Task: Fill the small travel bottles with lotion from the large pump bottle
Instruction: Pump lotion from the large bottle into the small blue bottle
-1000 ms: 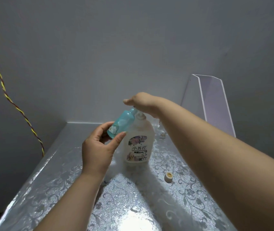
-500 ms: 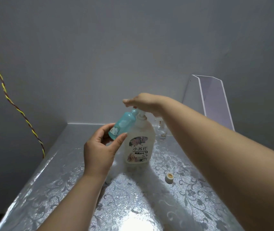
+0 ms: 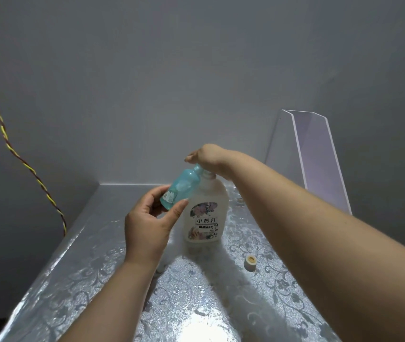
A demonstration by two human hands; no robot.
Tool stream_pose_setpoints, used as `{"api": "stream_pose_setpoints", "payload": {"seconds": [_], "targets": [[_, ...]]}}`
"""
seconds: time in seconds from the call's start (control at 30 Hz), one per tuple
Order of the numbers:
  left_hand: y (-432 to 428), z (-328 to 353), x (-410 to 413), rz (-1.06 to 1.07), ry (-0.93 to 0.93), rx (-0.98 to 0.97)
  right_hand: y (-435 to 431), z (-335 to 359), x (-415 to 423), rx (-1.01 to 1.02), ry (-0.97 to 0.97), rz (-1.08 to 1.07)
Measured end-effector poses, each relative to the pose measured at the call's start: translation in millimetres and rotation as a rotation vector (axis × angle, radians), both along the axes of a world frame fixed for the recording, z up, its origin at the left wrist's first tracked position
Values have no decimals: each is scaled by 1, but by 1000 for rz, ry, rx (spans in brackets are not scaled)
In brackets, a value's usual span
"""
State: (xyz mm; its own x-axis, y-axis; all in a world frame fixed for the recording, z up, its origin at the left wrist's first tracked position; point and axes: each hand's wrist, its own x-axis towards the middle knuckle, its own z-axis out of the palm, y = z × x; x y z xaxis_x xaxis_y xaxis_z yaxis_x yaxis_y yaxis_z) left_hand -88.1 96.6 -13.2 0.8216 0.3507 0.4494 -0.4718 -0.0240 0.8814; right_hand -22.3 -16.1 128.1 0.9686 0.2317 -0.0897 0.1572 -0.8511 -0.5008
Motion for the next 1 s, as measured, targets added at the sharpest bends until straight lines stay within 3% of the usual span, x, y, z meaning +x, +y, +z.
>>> {"api": "stream_pose_setpoints", "payload": {"seconds": [1.0], "targets": [[3, 1, 4, 12, -27, -2, -11, 22, -8, -70, 9, 65]]}}
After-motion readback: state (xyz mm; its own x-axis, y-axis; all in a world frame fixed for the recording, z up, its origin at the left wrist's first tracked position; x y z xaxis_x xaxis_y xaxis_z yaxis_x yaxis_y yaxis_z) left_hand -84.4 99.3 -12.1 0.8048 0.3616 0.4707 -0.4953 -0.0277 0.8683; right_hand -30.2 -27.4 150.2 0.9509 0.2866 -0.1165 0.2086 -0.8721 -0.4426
